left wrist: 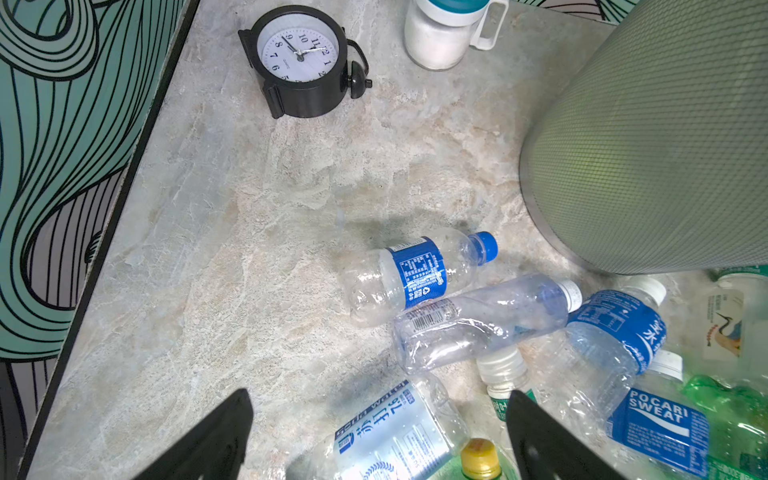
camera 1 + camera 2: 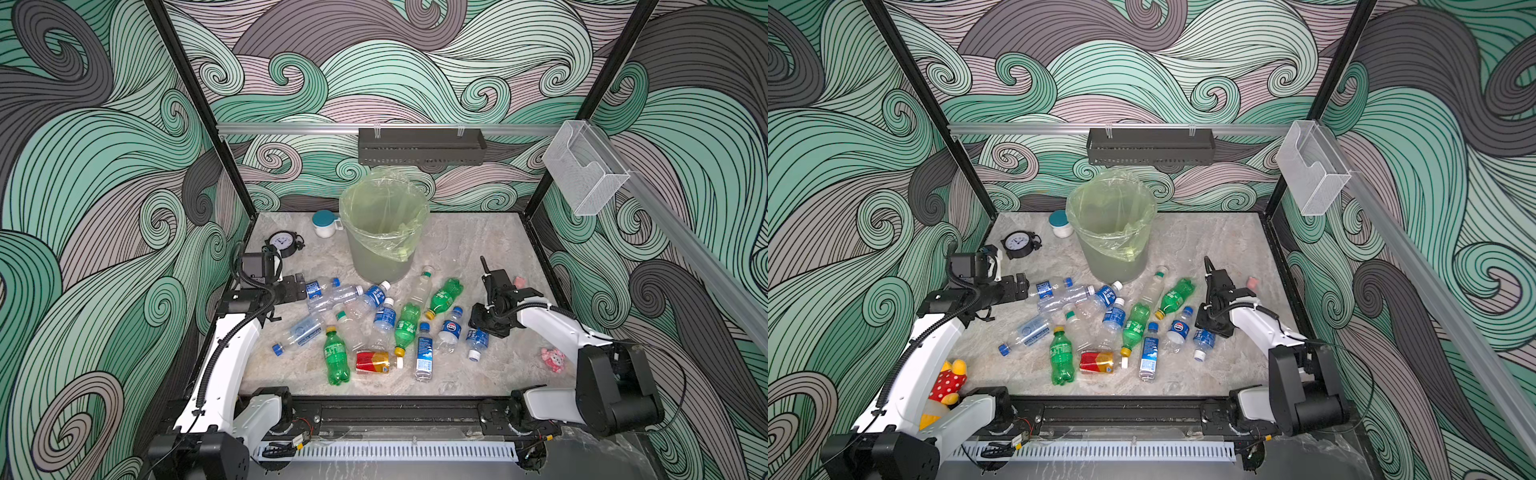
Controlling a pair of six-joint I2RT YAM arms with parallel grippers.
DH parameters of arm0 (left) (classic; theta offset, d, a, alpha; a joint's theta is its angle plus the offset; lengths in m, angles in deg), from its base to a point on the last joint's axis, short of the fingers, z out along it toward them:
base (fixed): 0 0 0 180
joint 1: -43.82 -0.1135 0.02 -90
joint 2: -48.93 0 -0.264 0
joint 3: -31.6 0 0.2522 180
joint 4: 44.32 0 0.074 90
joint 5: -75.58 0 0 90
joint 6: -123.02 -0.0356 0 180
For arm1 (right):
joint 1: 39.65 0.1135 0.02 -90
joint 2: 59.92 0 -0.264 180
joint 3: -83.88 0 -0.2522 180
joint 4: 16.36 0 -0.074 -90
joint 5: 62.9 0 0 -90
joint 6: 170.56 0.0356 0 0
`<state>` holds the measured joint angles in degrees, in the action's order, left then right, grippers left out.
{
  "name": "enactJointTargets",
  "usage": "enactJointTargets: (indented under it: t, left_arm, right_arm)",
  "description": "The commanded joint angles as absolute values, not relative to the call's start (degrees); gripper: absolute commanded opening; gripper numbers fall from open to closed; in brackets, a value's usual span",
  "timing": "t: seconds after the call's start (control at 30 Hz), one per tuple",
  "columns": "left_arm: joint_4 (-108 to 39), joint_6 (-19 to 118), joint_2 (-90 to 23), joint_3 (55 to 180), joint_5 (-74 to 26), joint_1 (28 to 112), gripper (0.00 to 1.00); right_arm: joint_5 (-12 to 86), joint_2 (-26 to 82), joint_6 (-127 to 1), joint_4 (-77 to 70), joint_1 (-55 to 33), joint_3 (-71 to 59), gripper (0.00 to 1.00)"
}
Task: Throw the plastic bottles in the bin
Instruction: 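Lift the water bottle with the right gripper and release it into the bin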
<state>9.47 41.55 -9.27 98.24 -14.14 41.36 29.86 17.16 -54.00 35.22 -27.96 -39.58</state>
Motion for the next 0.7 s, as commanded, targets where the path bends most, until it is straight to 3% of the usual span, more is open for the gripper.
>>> enactJointTargets:
  t: [0.0, 0.4, 0.67]
  left_arm:
    - [8.9, 41.6, -9.8, 97.9, -13.2, 41.6, 0.97]
    - [8.9, 41.3, -10.6, 99.2, -15.2, 41.5, 0.98]
    - [9.6, 41.5, -10.9, 101.5, -16.2, 41.6, 0.98]
  right_arm:
    - [28.1, 14.3, -57.5, 38.0, -27.7, -36.0, 0.46]
    - [40.8, 8.7, -65.6, 32.2, -27.6, -22.4, 0.43]
    - [52.5, 25.3, -66.7, 26.8, -22.4, 9.1, 0.43]
